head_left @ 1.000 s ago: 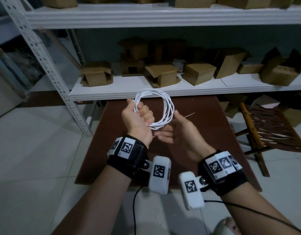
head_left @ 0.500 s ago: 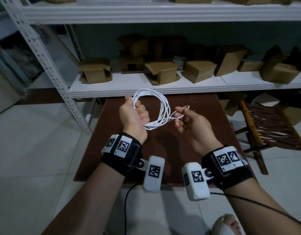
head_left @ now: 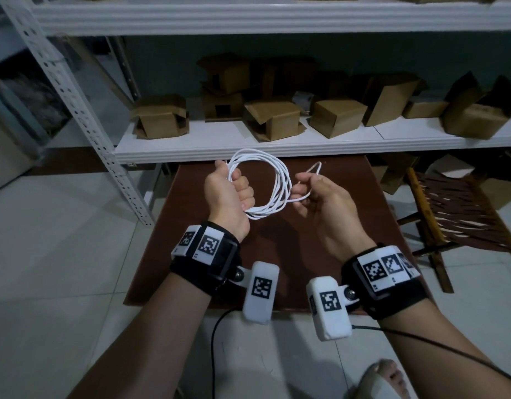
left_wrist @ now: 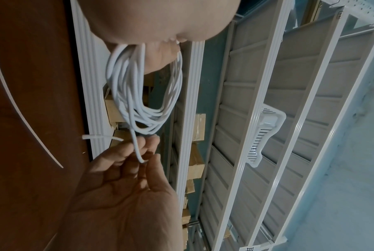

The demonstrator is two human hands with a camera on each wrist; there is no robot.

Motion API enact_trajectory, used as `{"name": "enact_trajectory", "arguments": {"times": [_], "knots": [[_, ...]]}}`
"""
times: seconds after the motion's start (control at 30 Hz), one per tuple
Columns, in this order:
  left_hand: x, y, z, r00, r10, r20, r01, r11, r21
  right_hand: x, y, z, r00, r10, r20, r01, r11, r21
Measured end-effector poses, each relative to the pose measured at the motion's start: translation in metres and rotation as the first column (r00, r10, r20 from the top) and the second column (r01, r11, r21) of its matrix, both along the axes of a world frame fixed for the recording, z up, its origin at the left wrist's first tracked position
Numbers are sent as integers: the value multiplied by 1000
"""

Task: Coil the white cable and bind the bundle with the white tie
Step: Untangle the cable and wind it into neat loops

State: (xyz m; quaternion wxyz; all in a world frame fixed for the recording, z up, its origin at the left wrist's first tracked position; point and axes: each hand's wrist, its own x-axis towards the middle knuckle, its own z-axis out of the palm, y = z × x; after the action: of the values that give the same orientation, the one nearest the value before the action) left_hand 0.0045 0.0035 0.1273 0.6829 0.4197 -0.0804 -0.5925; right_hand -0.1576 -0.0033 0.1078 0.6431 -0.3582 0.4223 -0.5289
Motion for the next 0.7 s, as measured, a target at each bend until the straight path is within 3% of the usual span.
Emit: {"name": "enact_trajectory", "arguments": {"times": [0.4, 0.7], "knots": [[6, -2, 2, 991, 40, -130, -46, 998, -41, 3, 4, -5, 990, 65, -128, -64, 998, 10], [12, -4, 1, 951, 127, -280, -155, 985, -81, 7, 9, -8, 963, 159, -216, -158, 987, 20]]}}
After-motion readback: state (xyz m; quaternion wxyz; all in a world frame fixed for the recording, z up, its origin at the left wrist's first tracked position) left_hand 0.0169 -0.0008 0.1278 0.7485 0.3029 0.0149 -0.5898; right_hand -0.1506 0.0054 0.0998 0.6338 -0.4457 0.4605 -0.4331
